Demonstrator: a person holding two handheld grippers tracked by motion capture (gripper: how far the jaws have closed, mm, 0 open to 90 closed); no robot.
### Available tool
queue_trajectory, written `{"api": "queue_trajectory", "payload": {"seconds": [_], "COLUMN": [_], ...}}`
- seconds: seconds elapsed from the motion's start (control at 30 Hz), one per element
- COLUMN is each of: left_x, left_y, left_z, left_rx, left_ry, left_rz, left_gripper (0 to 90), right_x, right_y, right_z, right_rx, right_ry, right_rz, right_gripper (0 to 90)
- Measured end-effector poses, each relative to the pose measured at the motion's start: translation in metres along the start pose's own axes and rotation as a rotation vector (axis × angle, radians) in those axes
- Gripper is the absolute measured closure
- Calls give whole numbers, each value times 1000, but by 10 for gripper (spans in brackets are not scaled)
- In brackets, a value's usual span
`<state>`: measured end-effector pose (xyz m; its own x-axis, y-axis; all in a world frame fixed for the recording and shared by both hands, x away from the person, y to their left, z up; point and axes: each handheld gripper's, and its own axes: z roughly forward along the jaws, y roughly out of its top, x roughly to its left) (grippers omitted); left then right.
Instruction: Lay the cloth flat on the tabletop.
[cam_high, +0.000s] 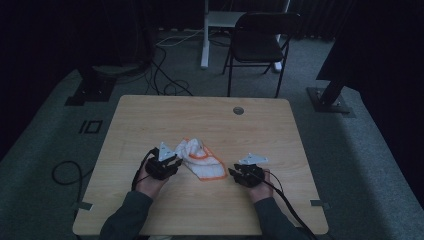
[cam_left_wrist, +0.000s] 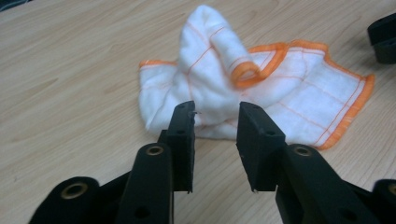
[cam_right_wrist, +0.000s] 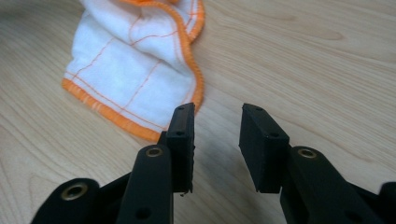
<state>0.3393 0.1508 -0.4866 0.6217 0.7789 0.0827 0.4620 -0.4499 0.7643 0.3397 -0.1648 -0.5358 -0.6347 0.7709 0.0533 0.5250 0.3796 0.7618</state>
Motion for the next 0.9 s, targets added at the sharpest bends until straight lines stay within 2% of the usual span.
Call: {"api": "queue_trajectory", "payload": {"seconds": [0.27, 0.53, 0.73, 0.9], "left_x": [-10, -17, -25, -29], "left_y": [16, 28, 40, 47], "left_z": [5, 15, 24, 35], "left_rx": [-16, -18, -21, -6], "left_ry": [-11, -16, -36, -52], "left_rz": [51, 96, 134, 145], "left_gripper": [693, 658, 660, 669], "right_x": [10, 13, 15, 17], "right_y": [2, 4, 4, 4], "right_z": [8, 12, 15, 16], "right_rx": [10, 13, 22, 34], "right_ry": [15, 10, 7, 5], "right_rz": [-27, -31, -43, -50], "right_gripper": [671, 681, 712, 749]}}
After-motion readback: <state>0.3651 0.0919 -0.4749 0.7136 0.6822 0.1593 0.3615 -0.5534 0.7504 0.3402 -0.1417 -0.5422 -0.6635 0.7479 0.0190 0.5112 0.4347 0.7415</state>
